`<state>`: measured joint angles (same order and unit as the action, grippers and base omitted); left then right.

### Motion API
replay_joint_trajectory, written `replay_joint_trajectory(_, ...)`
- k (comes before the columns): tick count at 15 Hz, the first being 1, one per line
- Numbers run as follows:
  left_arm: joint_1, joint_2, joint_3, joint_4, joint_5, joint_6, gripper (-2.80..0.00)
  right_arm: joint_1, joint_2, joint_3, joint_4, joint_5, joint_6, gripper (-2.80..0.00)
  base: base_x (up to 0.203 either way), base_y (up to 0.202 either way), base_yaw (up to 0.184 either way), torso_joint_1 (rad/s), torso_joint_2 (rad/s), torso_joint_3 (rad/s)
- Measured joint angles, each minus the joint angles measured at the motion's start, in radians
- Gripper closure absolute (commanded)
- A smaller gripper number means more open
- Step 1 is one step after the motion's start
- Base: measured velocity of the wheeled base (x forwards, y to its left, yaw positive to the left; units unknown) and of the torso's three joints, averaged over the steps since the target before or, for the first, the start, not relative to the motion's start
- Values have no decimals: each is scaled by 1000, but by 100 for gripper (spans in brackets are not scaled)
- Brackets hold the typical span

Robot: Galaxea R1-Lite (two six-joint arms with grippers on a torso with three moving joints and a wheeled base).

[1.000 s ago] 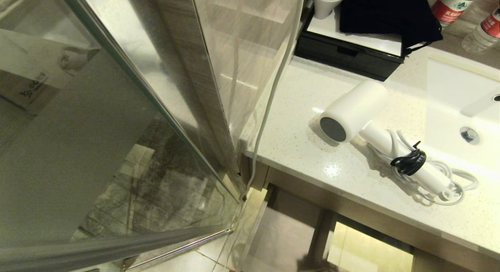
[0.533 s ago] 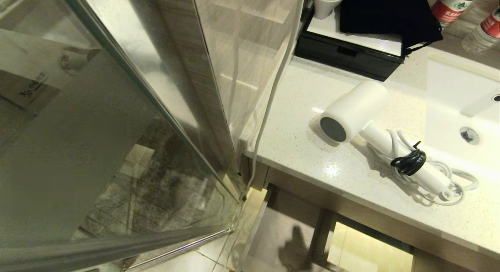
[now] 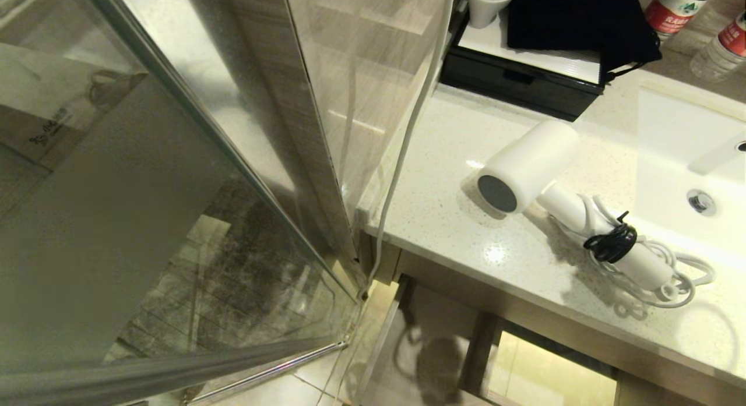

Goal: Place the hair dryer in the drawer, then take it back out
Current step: Pick up the hairdryer

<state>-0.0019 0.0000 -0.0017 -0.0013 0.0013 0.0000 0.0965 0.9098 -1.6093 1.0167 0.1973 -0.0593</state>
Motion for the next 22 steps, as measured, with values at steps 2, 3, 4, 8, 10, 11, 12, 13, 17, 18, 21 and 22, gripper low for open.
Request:
replay_joint_trajectory(2,0,0,0,0,0,0,0,49,94,-44,74,45,-24,0,0,0,0,0,0,0)
replay_joint_trajectory(3,0,0,0,0,0,0,0,66,131,-61,96,76,-41,0,0,0,0,0,0,0)
replay_joint_trajectory(4,0,0,0,0,0,0,0,86,160,-69,110,102,-60,0,0,0,0,0,0,0)
replay_joint_trajectory(8,1,0,0,0,0,0,0,130,229,-71,119,122,-106,-280,0,0,0,0,0,0)
replay_joint_trajectory(10,0,0,0,0,0,0,0,142,239,-65,123,122,-106,-280,0,0,0,0,0,0)
replay_joint_trajectory(11,0,0,0,0,1,0,0,150,241,-62,125,123,-110,-280,0,0,0,0,0,0)
replay_joint_trajectory(12,0,0,0,0,0,0,0,165,244,-60,126,121,-114,-280,0,0,0,0,0,0)
replay_joint_trajectory(13,0,0,0,0,0,0,0,181,246,-52,128,121,-117,-280,0,0,0,0,0,0)
replay_joint_trajectory(17,1,0,0,0,0,0,0,208,281,-40,116,119,-149,-280,0,0,0,0,0,0)
replay_joint_trajectory(18,1,0,0,0,0,0,0,209,293,-36,116,118,-193,-280,0,0,0,0,0,0)
replay_joint_trajectory(21,0,0,0,0,0,0,0,210,324,-7,110,122,-364,-280,0,0,0,0,0,0)
replay_joint_trajectory(22,0,0,0,0,1,0,0,210,334,7,95,122,-416,-280,0,0,0,0,0,0)
